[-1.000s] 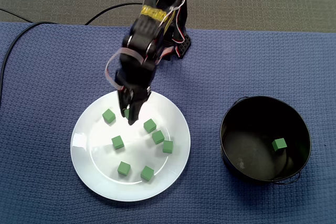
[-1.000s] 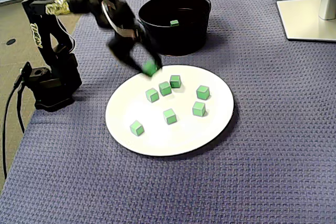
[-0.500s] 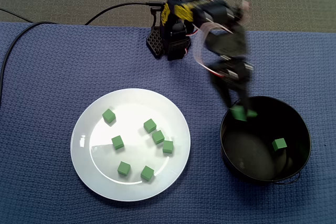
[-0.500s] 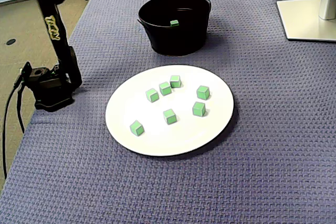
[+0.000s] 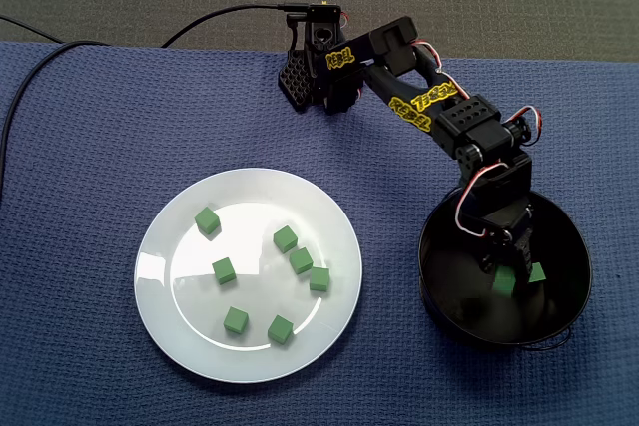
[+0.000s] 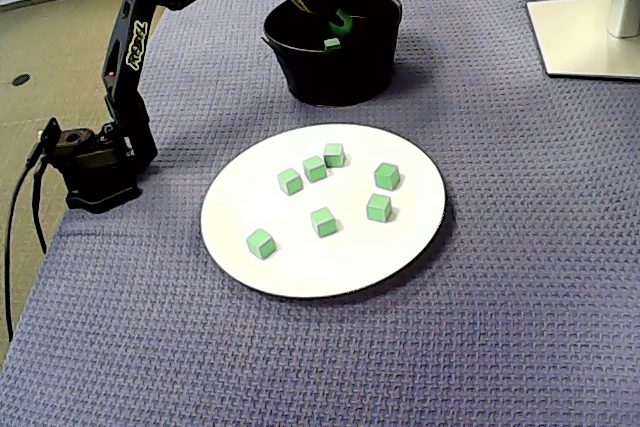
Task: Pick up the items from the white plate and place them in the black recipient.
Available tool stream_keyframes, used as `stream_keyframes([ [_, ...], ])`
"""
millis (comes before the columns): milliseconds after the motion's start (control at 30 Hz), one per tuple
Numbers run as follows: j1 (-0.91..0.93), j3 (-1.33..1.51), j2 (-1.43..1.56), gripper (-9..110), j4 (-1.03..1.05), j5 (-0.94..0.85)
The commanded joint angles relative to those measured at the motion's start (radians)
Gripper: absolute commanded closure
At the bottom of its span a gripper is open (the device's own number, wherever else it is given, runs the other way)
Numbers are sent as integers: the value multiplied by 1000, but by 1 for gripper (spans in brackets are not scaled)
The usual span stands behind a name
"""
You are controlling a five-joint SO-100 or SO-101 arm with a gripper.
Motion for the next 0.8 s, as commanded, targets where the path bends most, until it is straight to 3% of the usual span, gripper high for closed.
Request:
stream_keyframes([
  [0,48,-6,175,72,132,-314],
  [167,229,37,308,73,394,-885],
  [333,460,130,365,71,529,-1287],
  [500,646,249,391,71,445,-1559],
  [767,841,460,371,70,253,-1773],
])
